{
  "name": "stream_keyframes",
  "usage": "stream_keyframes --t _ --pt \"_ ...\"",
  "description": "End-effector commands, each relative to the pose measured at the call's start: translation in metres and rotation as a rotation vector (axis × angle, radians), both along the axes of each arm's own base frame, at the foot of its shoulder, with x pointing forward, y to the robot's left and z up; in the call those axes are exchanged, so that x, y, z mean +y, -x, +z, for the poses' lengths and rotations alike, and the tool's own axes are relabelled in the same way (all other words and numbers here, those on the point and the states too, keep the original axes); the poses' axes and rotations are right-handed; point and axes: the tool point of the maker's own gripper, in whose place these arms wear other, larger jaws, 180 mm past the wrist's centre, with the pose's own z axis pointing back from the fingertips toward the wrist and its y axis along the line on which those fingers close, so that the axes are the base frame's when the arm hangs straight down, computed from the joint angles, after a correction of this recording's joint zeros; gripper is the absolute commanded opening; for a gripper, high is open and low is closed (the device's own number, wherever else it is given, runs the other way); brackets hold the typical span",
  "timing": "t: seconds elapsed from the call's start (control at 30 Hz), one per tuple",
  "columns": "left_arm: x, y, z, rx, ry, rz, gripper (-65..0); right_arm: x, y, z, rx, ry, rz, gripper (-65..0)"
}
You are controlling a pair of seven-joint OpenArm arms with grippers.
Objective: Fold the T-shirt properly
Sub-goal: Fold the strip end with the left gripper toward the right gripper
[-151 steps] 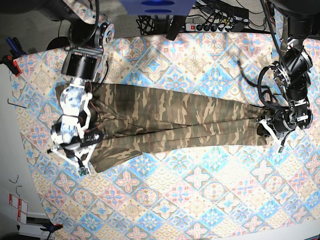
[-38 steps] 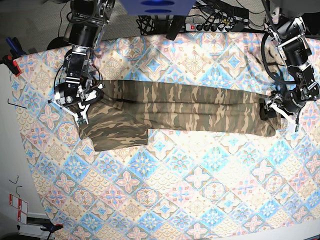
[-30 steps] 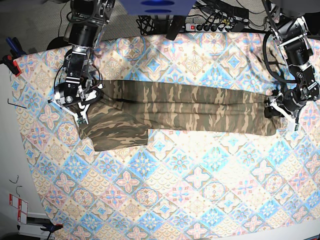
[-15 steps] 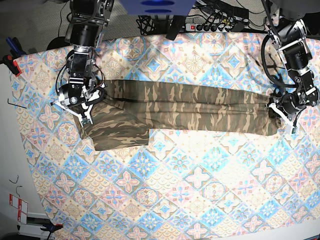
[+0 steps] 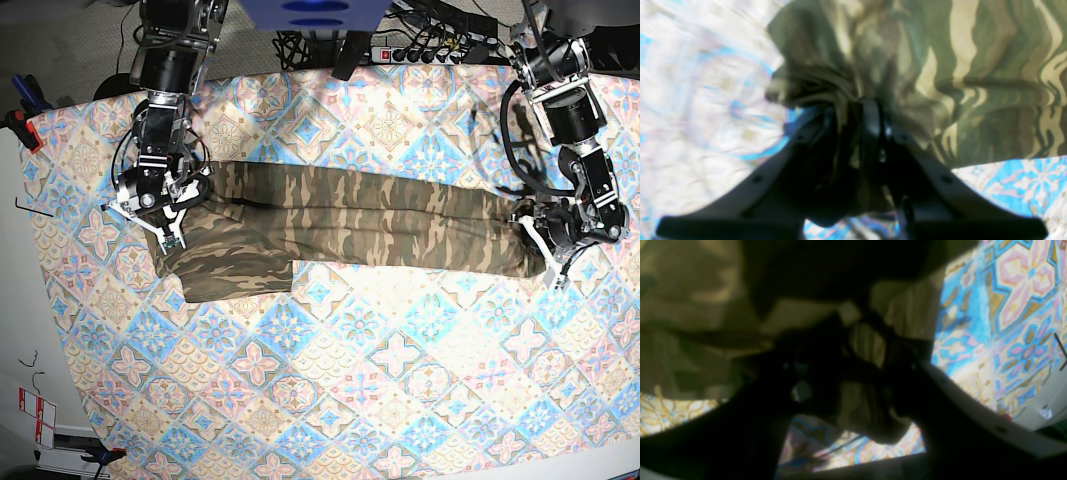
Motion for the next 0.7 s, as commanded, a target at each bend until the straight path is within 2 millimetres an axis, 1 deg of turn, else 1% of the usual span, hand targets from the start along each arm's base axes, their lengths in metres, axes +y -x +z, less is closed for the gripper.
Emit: stream_keyframes --t 0.0,0.07,0.17,0.27,0.33,0.47,0.57,0.67 --pt "0.006 -0.016 0.023 -0.061 -0.027 -0.008 -56.5 0.0 -0.01 0.007 -0.033 -0.002 0.003 -34.4" --pt "0.008 -0.017 0.035 -0.074 -0.061 -0.02 -56.5 0.0 -0.01 0.007 -0.033 -0.002 0.003 -34.4" --pt "0.007 -0.023 0.059 -0.114 -0.117 -0.04 -56.5 0.0 -0.01 0.007 -0.033 -0.002 0.003 -34.5" --pt "-0.009 -0.028 0.074 -0.106 -0.182 -0.113 -56.5 0.0 -0.01 0.007 -0.033 -0.002 0.003 -34.5" --pt "-0.024 -0.032 0.087 -0.121 -0.226 -0.168 -56.5 0.0 -0.01 0.007 -0.033 -0.002 0.003 -34.5" --pt "-0.069 -0.039 0.1 -0.159 -0.236 -0.237 -56.5 0.001 -0.01 0.007 -0.033 -0.003 0.003 -34.5" --pt "-0.099 -0.041 0.101 -0.16 -0.252 -0.301 -56.5 0.001 -0.01 0.007 -0.033 -0.003 0.003 -34.6" --pt "-0.132 -0.042 0.097 -0.151 -0.255 -0.345 -56.5 0.001 -0.01 0.007 -0.033 -0.003 0.003 -34.6"
